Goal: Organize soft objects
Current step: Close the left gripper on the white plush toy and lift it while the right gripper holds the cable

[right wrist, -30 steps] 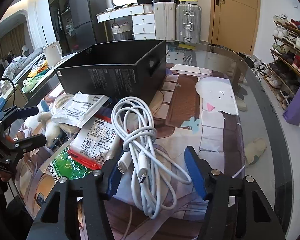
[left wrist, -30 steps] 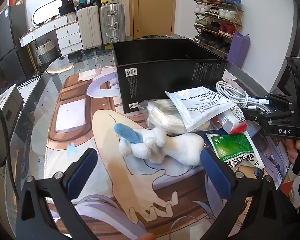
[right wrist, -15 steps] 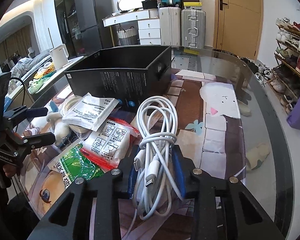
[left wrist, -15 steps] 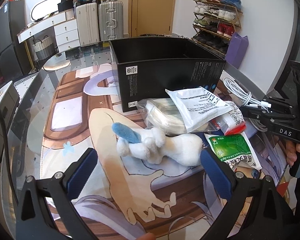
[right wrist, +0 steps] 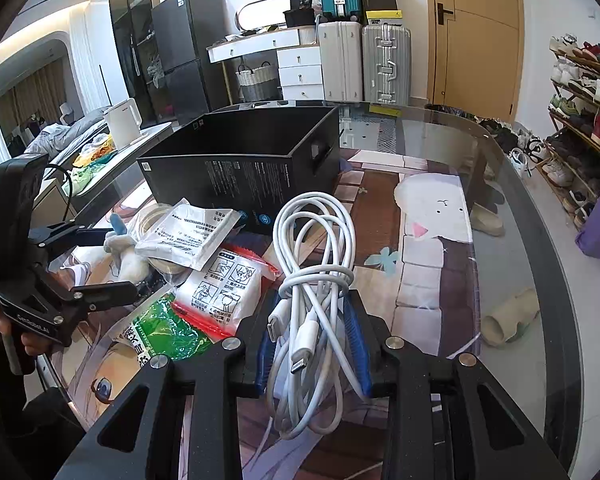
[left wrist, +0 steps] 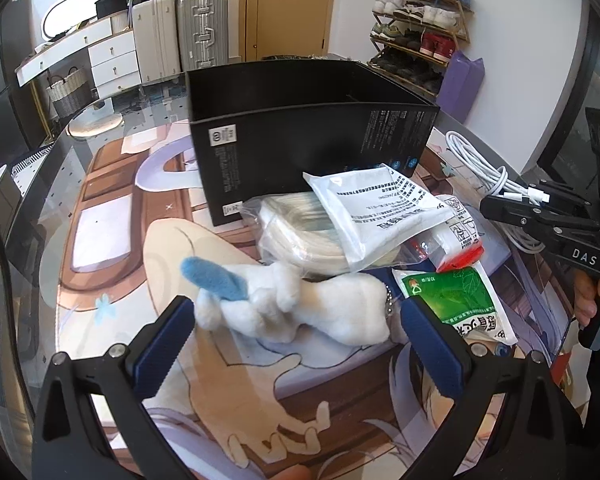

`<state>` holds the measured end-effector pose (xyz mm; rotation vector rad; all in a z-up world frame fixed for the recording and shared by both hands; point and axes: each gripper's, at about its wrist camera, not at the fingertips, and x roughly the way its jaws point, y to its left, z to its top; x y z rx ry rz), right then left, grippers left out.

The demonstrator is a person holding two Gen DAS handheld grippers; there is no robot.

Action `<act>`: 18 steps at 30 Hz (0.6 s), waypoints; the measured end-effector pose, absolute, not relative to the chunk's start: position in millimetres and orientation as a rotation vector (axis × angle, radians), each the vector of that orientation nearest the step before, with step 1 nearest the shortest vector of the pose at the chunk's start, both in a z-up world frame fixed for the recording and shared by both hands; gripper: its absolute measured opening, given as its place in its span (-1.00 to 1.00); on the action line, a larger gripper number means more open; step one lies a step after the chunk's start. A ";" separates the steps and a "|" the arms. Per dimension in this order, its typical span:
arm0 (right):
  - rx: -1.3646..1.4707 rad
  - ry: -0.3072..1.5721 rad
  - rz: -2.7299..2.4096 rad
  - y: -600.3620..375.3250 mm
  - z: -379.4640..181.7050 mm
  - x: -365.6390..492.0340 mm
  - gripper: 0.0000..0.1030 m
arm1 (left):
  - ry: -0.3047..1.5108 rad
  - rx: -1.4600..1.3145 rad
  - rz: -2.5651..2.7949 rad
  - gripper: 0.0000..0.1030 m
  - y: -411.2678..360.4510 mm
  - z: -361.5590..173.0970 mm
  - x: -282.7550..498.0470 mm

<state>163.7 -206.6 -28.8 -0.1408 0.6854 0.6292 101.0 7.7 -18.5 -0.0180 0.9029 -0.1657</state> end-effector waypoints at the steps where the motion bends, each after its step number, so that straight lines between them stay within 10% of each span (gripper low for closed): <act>1: -0.140 0.685 0.629 -206.7 -28.8 164.1 -0.37 | 0.910 -0.010 -0.161 1.00 6.3 -19.4 102.0; 18: -0.139 0.656 0.648 -206.9 -22.3 158.0 -0.37 | 0.890 0.042 -0.167 0.70 2.8 -15.2 91.0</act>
